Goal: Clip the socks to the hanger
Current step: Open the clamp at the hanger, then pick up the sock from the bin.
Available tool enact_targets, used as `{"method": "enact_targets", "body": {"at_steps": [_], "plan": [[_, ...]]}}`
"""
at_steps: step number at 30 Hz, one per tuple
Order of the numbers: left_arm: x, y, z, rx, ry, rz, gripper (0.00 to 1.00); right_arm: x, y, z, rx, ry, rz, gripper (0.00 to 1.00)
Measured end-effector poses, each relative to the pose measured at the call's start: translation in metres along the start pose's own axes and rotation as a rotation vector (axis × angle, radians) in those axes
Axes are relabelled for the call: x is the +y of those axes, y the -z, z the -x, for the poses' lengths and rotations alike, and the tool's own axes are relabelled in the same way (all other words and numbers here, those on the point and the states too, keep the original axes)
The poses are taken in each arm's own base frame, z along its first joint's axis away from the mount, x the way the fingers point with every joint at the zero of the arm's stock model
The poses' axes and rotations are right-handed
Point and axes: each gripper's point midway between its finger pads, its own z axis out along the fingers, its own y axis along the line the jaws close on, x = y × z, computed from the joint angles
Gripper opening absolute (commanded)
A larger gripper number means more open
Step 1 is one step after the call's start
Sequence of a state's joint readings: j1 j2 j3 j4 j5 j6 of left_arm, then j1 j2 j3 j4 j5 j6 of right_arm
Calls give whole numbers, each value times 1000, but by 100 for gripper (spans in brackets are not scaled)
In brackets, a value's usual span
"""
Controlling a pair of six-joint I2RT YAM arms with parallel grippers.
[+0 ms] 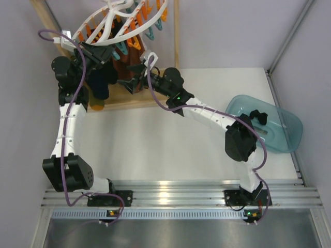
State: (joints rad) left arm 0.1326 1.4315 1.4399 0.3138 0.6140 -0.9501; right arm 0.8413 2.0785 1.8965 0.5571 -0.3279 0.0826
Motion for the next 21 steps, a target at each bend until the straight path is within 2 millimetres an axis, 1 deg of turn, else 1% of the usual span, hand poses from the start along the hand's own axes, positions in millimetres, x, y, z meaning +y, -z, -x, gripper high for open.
{"method": "enact_targets", "body": {"at_steps": [1,3,4,5,7,9,11,12,14,16,17,18,19,20,21], "plan": [[0,0,0,-1,0,1,0,1,7,-7,33,-5,0,77],[0,0,0,-2,0,1,0,3,25,-17,103,-20,-1,88],[0,0,0,-2,-1,1,0,4,35,-20,138,-29,-3,100],[0,0,0,-2,-2,2,0,3,45,-22,177,-38,-8,100],[0,0,0,-2,-2,1,0,-3,69,-20,245,-45,-19,100],[0,0,0,-2,-2,2,0,-19,102,-16,325,-60,-55,100],[1,0,0,-1,-6,2,0,-44,144,-7,396,-74,-111,100],[1,0,0,-1,-8,2,0,-60,170,-2,432,-85,-151,100],[1,0,0,-1,-11,2,0,-101,233,10,495,-94,-269,100],[1,0,0,-1,-12,2,0,-131,293,14,561,-116,-394,100],[1,0,0,-1,-13,2,0,-154,335,17,593,-125,-494,100],[1,0,0,-1,-13,2,0,-166,368,17,626,-138,-567,100],[1,0,0,-1,-13,2,0,-179,406,15,664,-144,-654,100],[1,0,0,-1,-13,2,0,-188,440,12,698,-148,-724,99],[1,0,0,1,-13,1,0,-192,473,7,744,-160,-787,97]]}}
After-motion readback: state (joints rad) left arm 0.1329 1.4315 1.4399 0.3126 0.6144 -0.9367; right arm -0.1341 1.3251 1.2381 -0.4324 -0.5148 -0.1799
